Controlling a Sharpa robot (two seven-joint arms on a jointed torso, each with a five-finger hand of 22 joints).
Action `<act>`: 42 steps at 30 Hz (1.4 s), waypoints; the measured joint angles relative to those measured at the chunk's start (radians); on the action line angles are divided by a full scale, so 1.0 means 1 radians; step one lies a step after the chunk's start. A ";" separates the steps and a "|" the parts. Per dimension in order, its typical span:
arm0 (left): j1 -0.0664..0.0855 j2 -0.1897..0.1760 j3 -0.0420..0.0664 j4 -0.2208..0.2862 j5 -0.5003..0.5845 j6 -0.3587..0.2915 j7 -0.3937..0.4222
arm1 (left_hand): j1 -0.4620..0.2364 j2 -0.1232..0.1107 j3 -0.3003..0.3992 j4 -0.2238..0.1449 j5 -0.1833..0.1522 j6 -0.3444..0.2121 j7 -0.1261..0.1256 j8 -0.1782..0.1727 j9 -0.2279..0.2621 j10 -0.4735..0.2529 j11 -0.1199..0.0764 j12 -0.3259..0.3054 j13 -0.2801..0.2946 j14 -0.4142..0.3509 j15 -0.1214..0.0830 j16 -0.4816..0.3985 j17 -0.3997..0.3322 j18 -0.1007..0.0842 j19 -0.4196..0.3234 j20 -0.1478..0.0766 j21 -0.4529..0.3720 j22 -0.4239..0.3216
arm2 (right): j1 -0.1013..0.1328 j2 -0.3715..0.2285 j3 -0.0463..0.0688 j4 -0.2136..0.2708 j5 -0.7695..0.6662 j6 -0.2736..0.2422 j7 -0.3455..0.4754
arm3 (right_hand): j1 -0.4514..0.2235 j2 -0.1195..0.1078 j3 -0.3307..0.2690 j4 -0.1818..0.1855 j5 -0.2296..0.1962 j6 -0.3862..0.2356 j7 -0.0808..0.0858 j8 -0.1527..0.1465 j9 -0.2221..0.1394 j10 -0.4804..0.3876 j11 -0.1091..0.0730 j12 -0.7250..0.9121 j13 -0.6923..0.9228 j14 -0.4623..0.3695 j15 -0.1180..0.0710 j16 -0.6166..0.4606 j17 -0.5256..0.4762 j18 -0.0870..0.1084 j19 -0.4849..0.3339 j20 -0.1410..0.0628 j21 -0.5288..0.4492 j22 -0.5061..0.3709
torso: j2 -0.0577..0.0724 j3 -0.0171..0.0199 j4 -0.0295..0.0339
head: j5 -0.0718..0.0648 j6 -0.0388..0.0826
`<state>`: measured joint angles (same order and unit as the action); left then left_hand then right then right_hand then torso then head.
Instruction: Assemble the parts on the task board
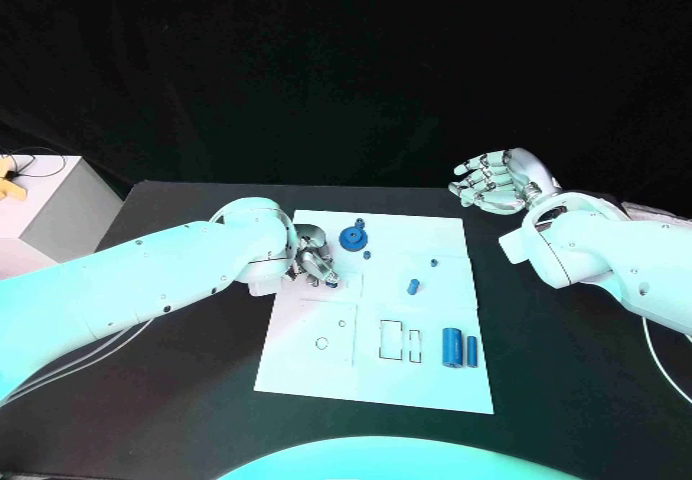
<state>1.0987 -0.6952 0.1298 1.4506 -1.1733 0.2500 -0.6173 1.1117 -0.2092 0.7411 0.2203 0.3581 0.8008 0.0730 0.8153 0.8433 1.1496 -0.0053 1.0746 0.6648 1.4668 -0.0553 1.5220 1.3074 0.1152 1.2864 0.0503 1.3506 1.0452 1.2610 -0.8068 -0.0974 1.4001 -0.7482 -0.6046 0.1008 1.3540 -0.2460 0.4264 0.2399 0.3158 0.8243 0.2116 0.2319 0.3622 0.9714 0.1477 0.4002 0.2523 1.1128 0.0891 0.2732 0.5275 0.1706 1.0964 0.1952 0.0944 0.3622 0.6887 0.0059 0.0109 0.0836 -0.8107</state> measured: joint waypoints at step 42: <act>0.006 0.035 0.003 -0.039 -0.007 0.030 -0.016 | -0.113 0.000 0.027 -0.103 -0.025 0.039 -0.029 -0.005 0.010 0.045 -0.020 0.014 0.016 0.000 -0.014 0.014 0.000 0.000 0.018 -0.011 0.008 0.012 | -0.001 0.001 0.000 0.000 0.000 0.011 -0.003 | 0.000 0.000 0.003 -0.003 0.004 -0.002 -0.001 0.000 -0.001 0.000 0.000 0.000 -0.004 0.000 0.000 -0.003 -0.003 0.000 0.000 0.000 -0.004 -0.006 | -0.001 -0.0012 0.0005 | -0.006 -0.004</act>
<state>1.1051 -0.6598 0.1324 1.4114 -1.1801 0.2799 -0.6334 0.9984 -0.2090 0.7682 0.1177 0.3334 0.8402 0.0435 0.8108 0.8535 1.1943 -0.0250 1.0883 0.6812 1.4669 -0.0697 1.5355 1.3074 0.1152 1.3045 0.0396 1.3581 1.0568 1.2605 -0.8063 -0.0974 1.4003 -0.7480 -0.5934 0.0977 1.3541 -0.2460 0.4293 0.2371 0.3198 0.8220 0.2102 0.2319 0.3616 0.9715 0.1478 0.4002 0.2482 1.1128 0.0891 0.2706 0.5245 0.1705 1.0964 0.1952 0.0907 0.3564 0.6879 0.0048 0.0114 0.0778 -0.8146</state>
